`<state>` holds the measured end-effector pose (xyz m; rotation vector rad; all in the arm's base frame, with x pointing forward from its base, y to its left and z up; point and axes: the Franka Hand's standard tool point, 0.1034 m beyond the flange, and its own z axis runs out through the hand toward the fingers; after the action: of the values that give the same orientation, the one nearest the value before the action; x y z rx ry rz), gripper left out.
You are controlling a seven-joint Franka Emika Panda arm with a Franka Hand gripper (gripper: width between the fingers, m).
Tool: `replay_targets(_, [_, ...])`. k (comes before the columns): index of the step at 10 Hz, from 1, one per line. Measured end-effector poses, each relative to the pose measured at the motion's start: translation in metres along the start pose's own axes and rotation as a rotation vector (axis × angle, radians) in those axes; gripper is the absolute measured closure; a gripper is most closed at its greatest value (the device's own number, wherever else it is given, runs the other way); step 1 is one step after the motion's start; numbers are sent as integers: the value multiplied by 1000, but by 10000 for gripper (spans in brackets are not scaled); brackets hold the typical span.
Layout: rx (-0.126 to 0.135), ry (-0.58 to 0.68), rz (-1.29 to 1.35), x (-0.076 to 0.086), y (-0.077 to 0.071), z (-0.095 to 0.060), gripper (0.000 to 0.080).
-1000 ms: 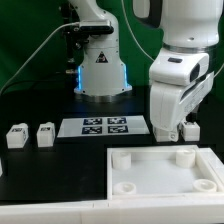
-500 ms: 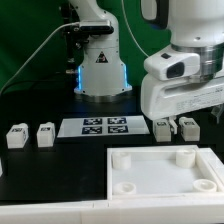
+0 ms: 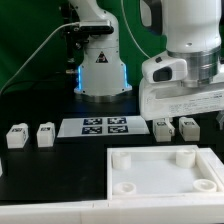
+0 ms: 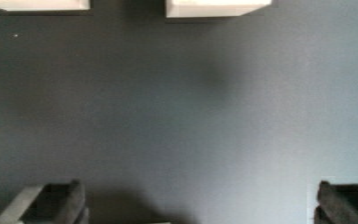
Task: Assemble one leg
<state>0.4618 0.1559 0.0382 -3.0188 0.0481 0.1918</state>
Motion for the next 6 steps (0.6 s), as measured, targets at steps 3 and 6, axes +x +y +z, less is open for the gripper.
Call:
replay_targets(3, [-35, -212, 30, -18, -2, -2, 150])
replay_targets(6, [-66, -504, 41, -29, -19, -2, 150])
